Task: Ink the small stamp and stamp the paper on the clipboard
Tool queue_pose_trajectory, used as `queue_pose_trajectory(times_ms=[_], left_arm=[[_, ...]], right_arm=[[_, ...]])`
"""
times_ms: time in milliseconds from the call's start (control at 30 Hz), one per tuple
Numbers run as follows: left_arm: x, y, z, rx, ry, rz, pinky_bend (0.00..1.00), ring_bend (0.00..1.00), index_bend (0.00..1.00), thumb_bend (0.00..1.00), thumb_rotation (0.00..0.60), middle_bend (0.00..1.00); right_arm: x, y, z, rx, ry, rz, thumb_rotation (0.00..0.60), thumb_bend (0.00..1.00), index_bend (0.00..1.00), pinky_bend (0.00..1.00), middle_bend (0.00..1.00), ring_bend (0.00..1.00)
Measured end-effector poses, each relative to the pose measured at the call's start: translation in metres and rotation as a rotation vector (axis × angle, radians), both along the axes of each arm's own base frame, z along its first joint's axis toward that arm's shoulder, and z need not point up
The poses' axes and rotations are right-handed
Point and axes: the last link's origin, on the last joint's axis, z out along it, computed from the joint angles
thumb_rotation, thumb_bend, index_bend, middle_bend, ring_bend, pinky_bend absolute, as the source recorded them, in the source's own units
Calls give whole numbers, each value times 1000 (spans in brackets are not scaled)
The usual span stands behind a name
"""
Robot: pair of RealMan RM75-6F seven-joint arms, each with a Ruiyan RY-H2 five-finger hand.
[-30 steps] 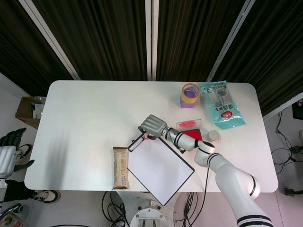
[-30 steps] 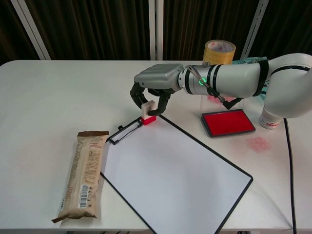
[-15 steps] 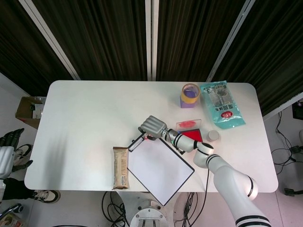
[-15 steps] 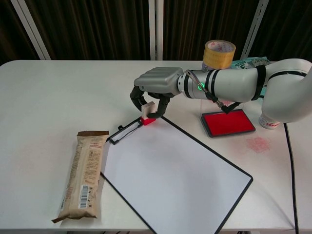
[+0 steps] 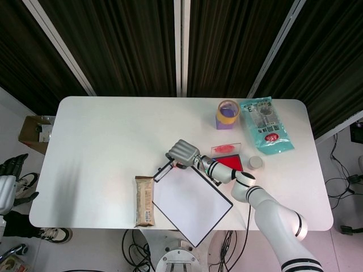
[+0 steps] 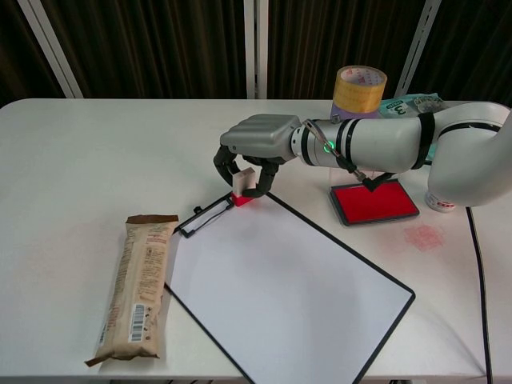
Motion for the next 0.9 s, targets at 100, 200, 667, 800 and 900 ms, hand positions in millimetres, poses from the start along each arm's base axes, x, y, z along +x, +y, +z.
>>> queue_pose_trajectory(times_ms=[100,200,667,800,900], left_arm=[[0,0,0,1,0,2,185,99,70,0,600,108],[0,-1,0,2,0,2,185,99,70,0,600,108],[6,-4,-3,-1,-5,-11,185,99,70,0,600,108],[7,-5,-3,-2,-4,-14,185,99,71,0,600,108],[9,-6,-5,-5,-5,-17,185,99,71,0,600,108]], right_arm=[[3,-1,3,-2,-18,2,600,496,1000,936,881,830],[8,-4,9,-7,-54,5,600,496,1000,936,881,830],[24,1,61,-9,-199,57,600,496,1000,936,884,831],[14,8,82,-24,-217,56,600,497,1000,937,886,830],[0,16,101,-43,-216,45,600,502,1000,936,886,830]])
